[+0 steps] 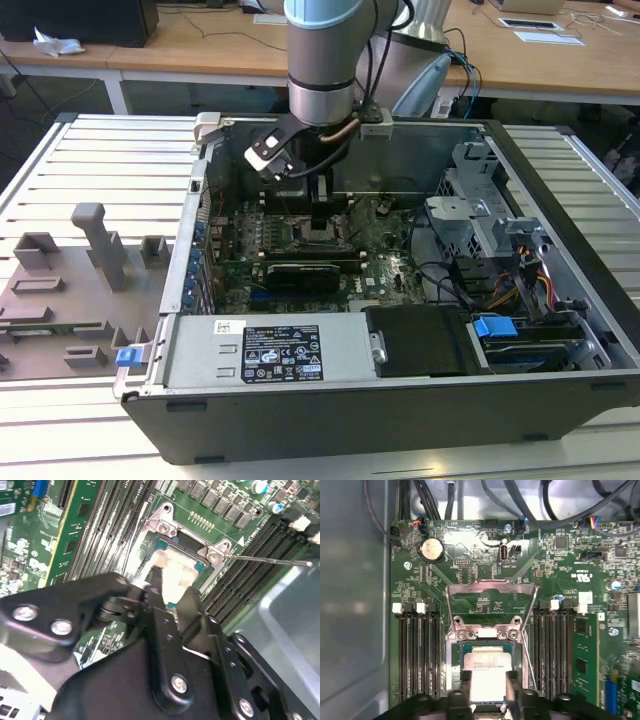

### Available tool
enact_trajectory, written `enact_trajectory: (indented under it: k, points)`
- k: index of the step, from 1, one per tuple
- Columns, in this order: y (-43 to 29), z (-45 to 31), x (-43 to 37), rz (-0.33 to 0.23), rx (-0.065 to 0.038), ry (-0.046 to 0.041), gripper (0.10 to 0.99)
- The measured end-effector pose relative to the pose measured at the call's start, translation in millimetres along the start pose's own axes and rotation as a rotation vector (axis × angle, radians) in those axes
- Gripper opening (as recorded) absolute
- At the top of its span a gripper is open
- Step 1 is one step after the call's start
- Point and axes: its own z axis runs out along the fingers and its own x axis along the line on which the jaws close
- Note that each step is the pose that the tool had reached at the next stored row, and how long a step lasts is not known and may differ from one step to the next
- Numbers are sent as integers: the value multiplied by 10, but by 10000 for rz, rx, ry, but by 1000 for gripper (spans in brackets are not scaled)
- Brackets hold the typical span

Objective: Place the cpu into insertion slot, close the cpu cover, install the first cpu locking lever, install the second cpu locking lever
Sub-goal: 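Place the cpu into insertion slot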

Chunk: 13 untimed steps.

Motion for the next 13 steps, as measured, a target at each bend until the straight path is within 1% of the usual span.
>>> enact_trajectory:
  k: [1,2,3,4,5,6,7,8,10,12,13]
  points:
    - [1,-27,0,0,1,-1,294]
    - [2,-50,-1,0,1,-1,294]
    - [4,-95,-2,0,1,-1,176]
    - [7,-142,-2,1,0,0,114]
    - [10,-195,-2,0,0,-1,114]
    - [11,-233,-3,0,1,-1,106]
    - [14,-295,-4,0,0,0,106]
    - [16,-334,-4,0,0,-1,106]
    - [26,-528,-7,0,1,-1,106]
    - [30,-602,-8,0,1,-1,106]
    - [32,-657,-9,0,0,0,106]
